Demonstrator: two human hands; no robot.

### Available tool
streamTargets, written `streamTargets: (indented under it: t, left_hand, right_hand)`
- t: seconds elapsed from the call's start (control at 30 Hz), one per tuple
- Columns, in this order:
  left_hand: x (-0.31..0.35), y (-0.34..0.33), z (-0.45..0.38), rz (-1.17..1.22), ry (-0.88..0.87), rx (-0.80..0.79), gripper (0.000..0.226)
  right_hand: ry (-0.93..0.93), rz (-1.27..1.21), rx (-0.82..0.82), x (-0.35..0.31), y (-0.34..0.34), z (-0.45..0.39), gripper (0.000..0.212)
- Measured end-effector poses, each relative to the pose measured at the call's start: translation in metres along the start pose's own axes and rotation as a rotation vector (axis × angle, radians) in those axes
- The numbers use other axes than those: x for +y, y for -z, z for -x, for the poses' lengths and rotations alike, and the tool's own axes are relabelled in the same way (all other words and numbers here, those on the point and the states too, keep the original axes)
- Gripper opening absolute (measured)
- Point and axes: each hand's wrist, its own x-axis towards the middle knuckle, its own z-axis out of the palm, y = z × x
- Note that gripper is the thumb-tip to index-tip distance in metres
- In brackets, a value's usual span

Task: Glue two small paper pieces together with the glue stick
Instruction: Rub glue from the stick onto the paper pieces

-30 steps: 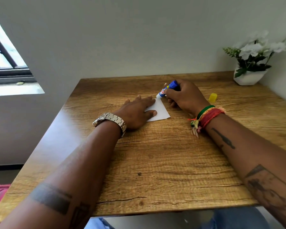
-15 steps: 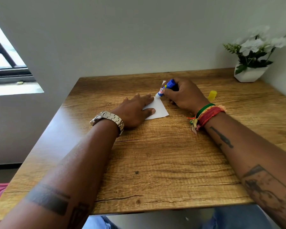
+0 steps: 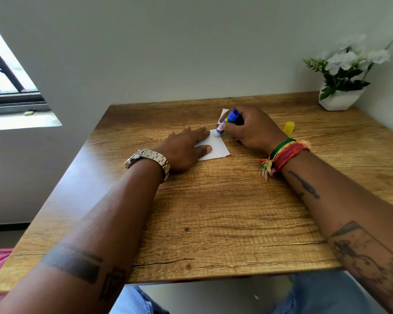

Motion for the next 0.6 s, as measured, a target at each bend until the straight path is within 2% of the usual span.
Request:
streamTargets:
  t: [0.27, 0.43, 0.6]
  left_hand:
    - [0.003, 0.002, 0.002, 0.012, 0.014, 0.004, 0.058]
    - [0.003, 0.002, 0.0, 0.012, 0.027, 0.007, 0.057]
    - [0.002, 0.001, 0.0, 0.016, 0.031, 0.017, 0.057]
  right_hand:
    - [0.014, -0.067, -0.056, -0.001, 0.008, 0.017, 0.017]
    - [0.015, -0.052, -0.089, -0.004, 0.011, 0.025, 0.024]
    - [0.015, -0.098, -0.113, -0.005, 0.015, 0.034, 0.013]
